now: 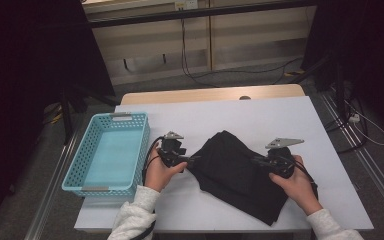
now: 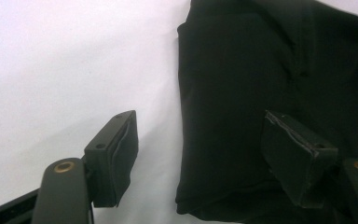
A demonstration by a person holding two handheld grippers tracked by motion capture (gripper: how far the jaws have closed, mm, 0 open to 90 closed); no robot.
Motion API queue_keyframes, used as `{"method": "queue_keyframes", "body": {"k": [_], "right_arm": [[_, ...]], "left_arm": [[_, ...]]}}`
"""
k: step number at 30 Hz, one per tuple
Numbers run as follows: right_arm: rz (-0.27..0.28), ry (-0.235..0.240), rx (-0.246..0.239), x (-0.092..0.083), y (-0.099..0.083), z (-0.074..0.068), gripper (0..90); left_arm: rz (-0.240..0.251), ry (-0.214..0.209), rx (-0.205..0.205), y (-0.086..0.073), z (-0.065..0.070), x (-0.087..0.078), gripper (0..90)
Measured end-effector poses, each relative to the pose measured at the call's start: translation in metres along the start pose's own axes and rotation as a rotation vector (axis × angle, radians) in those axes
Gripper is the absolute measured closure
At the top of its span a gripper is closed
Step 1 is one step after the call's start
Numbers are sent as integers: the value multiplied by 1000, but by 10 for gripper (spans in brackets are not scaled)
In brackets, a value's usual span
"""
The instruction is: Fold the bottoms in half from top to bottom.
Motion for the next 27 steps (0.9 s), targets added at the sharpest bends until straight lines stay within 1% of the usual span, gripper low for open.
{"method": "queue_keyframes", "body": {"k": [3,5,10,11,13,16,17,18,22,23,27], "right_arm": [[9,8,12,-6,1,1,854],[11,22,20,-9,1,2,854],[9,21,28,-16,-1,4,856],[11,21,27,-16,-1,4,856],[11,21,26,-18,-2,4,856],[10,20,27,-21,-4,5,855],[12,20,30,-22,-4,5,856],[15,14,33,-23,-4,6,856],[16,18,32,-28,-6,6,856],[16,20,38,-29,-7,6,856],[15,24,44,-31,-9,7,856]], "left_arm": [[1,-3,-4,0,0,1,282],[3,0,-8,0,0,1,277],[9,1,0,1,0,0,271],[14,0,-5,1,1,0,269],[7,-5,1,1,1,-1,264],[13,-5,-1,1,1,0,261],[3,-8,6,1,1,0,260],[7,-6,3,1,1,0,259],[7,-5,4,2,1,0,254],[11,-5,0,2,1,0,253],[8,-9,3,3,2,1,253]]}}
Point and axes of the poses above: each handheld gripper's, and its own axes: x roughly forward along the jaws, y roughly out of its top, z roughly to its right, the point moved 3 cm from there along x, roughly forward along the jaws, and after that the axes turned 3 degrees about z, right-handed, at the moved point
